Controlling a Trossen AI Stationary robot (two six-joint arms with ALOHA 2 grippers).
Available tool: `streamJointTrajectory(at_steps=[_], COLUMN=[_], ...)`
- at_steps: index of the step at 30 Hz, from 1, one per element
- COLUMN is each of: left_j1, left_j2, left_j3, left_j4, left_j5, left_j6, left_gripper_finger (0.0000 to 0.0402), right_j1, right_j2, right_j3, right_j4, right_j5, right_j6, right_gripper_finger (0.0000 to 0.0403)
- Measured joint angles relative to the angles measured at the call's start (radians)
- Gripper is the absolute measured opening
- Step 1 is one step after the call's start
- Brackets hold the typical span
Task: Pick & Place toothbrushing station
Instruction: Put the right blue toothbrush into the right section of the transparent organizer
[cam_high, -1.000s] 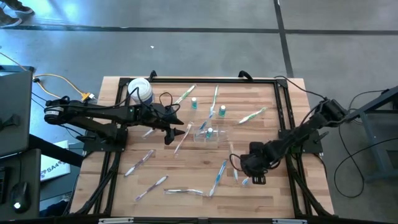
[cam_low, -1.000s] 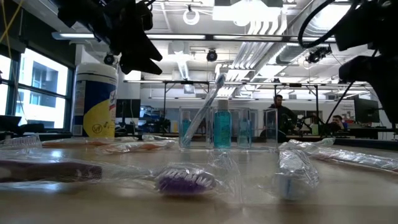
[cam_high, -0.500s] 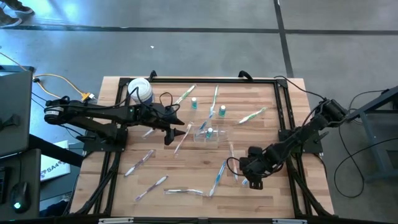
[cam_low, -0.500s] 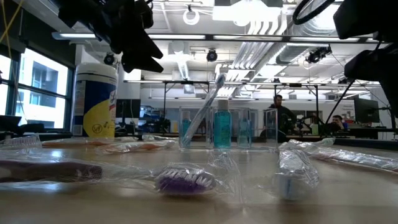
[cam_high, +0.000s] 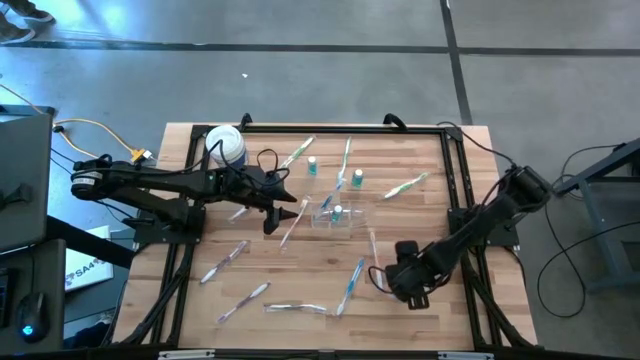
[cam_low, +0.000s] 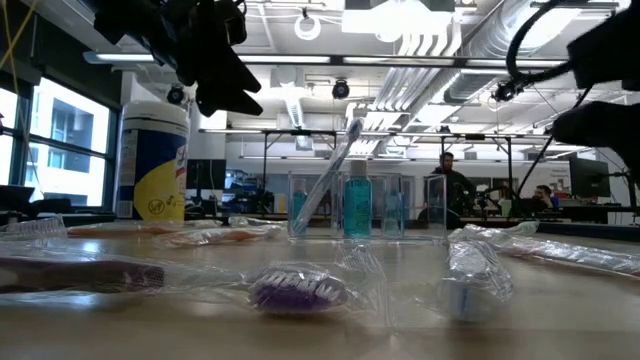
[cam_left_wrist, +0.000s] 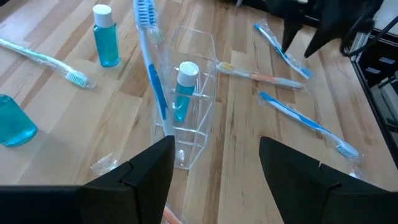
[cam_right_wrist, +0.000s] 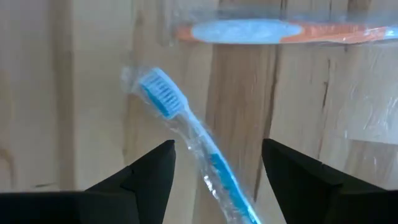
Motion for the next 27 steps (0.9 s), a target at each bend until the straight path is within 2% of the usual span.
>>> streamJointTrajectory(at_steps=[8,12,16,22,27], left_j1=[0.000,0.000,0.000,0.000,0.000], left_j2=[0.000,0.000,0.000,0.000,0.000], left_j3=[0.000,0.000,0.000,0.000,0.000], left_j4=[0.002,0.001,-0.001,0.000,0.000], left_j5=[0.001,0.001,0.003,0.017,0.017], left_j6=[0.000,0.000,0.000,0.001,0.004], left_gripper_finger=[0.0234,0.0234,0.0234,0.0234,0.0234], right_j1=[-0.003,-0.003,-0.004,-0.007,-0.009], right_j2=[0.149,0.165,0.158,0.158,0.153], right_j3=[0.008,0.009,0.006,0.005,0.004], right_j4=[0.001,0.007,0.013,0.014,0.011], right_j5=[-0.038,-0.019,-0.014,-0.023,-0.007], right_j6=[-0.066,-0.068,-0.058,-0.057,-0.027], right_gripper_finger=[0.0234,0.0225,0.0171,0.0023,0.0009])
